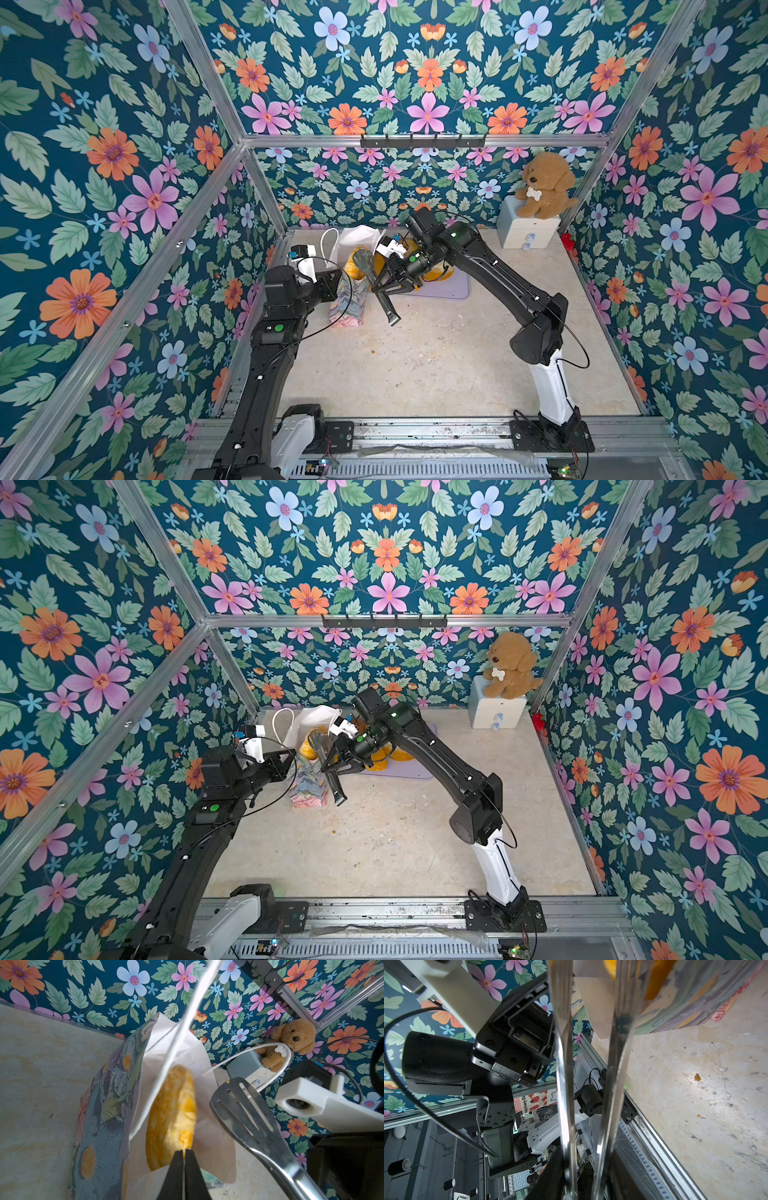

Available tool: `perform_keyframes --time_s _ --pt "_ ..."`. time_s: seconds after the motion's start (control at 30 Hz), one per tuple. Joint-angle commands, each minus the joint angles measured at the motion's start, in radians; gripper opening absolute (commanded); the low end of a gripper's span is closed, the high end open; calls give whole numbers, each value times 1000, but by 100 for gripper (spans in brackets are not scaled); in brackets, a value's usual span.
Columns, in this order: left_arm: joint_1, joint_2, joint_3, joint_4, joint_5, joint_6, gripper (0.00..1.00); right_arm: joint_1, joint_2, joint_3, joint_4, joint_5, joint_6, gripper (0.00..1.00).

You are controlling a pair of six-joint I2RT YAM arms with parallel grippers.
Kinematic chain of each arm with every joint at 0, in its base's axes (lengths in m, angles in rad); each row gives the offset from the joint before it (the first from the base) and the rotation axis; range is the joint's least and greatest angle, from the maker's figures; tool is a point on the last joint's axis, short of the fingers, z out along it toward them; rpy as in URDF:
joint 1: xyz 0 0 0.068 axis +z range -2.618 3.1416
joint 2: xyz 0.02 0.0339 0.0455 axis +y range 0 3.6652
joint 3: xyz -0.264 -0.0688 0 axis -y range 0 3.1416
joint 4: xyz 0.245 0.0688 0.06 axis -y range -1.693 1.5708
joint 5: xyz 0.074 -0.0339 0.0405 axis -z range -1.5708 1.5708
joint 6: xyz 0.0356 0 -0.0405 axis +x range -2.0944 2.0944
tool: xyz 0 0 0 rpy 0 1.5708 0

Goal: Pack bread into a paper bag
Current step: Place the fake bread in the paper bag.

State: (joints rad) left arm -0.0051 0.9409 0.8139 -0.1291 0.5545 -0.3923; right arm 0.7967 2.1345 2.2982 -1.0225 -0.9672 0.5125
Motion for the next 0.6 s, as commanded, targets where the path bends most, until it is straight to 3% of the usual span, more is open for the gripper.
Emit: perform_keyframes --time_s 0.0,0.27,0.57 --pt "1 2 3 -4 -2 11 11 -6 -19 -19 99 -43 42 36" --pt "0 10 7 -7 -9 14 11 -19 -55 -72 158 -54 69 35" --pt "1 22 25 -42 -37 42 12 -83 -276 -353 347 -63 141 35"
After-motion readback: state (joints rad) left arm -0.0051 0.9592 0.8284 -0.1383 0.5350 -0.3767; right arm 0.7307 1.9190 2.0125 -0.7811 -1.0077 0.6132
